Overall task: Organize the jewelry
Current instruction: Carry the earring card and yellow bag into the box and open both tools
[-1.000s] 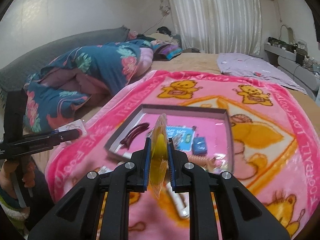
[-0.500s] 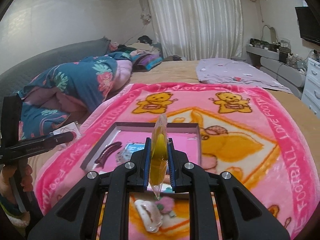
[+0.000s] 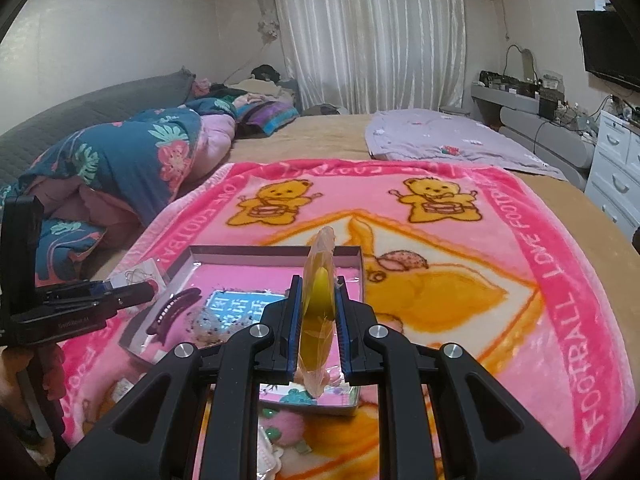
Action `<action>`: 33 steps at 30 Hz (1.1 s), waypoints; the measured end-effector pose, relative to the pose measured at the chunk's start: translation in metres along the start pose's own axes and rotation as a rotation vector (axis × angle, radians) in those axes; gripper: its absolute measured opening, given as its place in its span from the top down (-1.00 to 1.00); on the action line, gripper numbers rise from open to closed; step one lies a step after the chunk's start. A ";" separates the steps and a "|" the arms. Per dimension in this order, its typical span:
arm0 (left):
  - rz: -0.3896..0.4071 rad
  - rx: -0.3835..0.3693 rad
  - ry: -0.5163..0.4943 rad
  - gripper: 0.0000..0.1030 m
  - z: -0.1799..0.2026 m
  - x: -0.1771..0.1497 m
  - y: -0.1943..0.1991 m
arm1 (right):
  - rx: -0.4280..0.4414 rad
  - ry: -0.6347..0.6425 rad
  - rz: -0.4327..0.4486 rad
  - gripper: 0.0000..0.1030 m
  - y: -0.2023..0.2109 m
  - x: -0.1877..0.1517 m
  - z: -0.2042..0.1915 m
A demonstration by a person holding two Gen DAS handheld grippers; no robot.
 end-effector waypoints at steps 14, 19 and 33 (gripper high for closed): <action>-0.056 0.000 0.017 0.53 -0.011 -0.012 -0.036 | -0.028 0.011 -0.101 0.71 -0.053 -0.016 0.003; -0.068 0.002 0.026 0.53 -0.017 -0.016 -0.041 | -0.035 0.009 -0.138 0.71 -0.071 -0.024 0.004; -0.056 -0.009 0.059 0.50 -0.028 -0.023 -0.030 | -0.130 0.034 -0.202 0.71 -0.098 -0.039 0.007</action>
Point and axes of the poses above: each gripper's, at about its wrist camera, not at the fingertips, and y roughly against the way its jaws point, z to its right, x to its top, the point moved 8 cm from there along -y, roughly the way its jaws point, and after that the axes turned 10 degrees about -z, right-handed, at the moved point
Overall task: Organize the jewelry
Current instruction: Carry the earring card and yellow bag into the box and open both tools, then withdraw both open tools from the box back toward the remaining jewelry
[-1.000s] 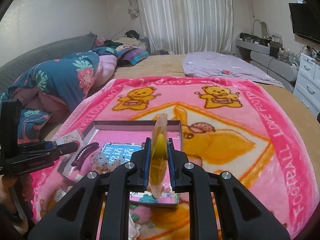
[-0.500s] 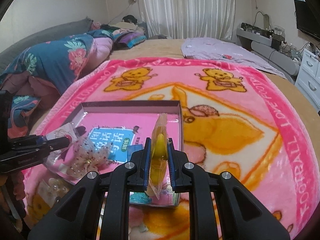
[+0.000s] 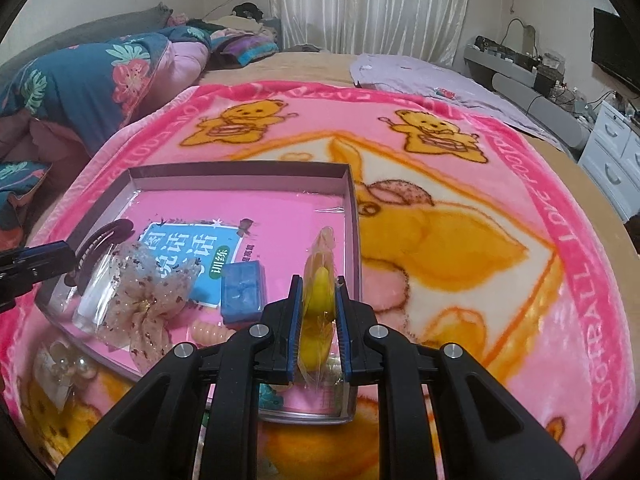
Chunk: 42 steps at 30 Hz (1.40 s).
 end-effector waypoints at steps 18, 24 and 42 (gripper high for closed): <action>0.039 -0.015 -0.009 0.32 0.008 -0.005 0.026 | 0.085 -0.040 0.041 0.13 0.039 -0.009 -0.001; 0.062 -0.025 0.002 0.11 0.008 -0.006 0.043 | 0.097 -0.056 0.102 -0.24 0.074 -0.012 0.001; 0.160 -0.020 0.031 -0.81 0.008 -0.017 0.098 | 0.121 -0.090 0.239 -0.65 0.157 -0.016 0.008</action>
Point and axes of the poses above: each gripper's, at about its wrist camera, not at the fingertips, and y roughly against the way its jaws point, z to its right, x to its top, the point moved 8 cm from there along -y, roughly the way its jaws point, and after that the axes turned 10 degrees about -z, right-handed, at the moved point
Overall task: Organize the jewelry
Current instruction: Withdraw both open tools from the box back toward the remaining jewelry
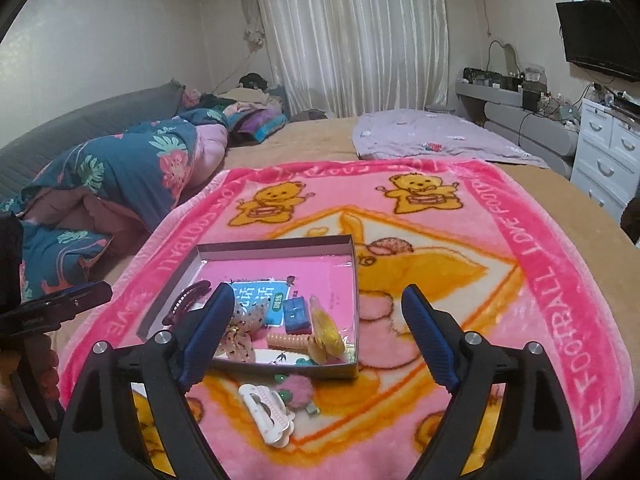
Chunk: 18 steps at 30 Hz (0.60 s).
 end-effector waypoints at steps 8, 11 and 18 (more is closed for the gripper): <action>0.017 0.018 -0.021 -0.81 0.004 -0.006 0.016 | 0.012 0.005 0.019 -0.80 0.018 -0.007 -0.008; 0.016 0.026 -0.032 -0.81 0.006 -0.011 0.019 | 0.018 0.013 0.018 -0.80 0.024 -0.012 -0.011; 0.005 0.043 -0.048 -0.81 0.009 -0.025 0.022 | 0.030 0.021 0.008 -0.81 0.030 -0.026 -0.015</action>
Point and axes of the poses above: each gripper's, at about its wrist camera, not at the fingertips, and y roughly against the way its jaws point, z to its right, x to its top, the point moved 8 cm from there along -y, roughly the way its jaws point, and after that the axes turned 10 degrees about -z, right-handed, at the moved point
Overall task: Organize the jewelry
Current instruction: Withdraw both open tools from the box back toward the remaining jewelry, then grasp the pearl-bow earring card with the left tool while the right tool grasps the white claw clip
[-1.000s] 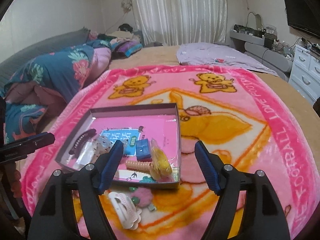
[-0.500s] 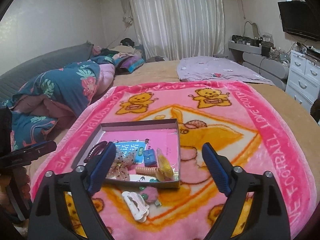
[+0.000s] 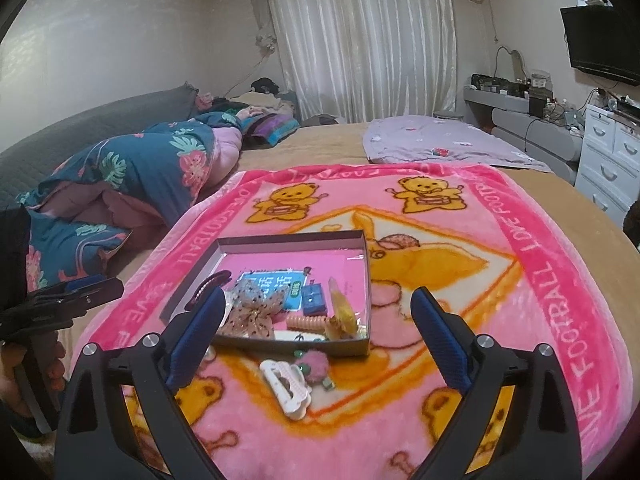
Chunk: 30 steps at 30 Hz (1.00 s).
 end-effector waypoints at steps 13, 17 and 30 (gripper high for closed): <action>-0.044 0.039 -0.023 -0.81 0.001 -0.027 -0.002 | 0.004 0.036 -0.047 -0.81 0.001 -0.028 -0.007; -0.060 0.052 -0.019 -0.81 -0.002 -0.034 -0.004 | -0.003 0.049 -0.061 -0.81 -0.001 -0.037 -0.009; -0.125 0.099 -0.002 -0.81 -0.022 -0.061 -0.015 | 0.003 0.089 -0.120 -0.81 -0.014 -0.061 -0.016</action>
Point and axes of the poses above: each gripper's, at about its wrist camera, not at the fingertips, and y roughly against the way its jaws point, z to its right, x to its top, the point moved 8 cm from there along -y, roughly the way its jaws point, and after that the axes turned 10 degrees about -z, right-handed, at the moved point
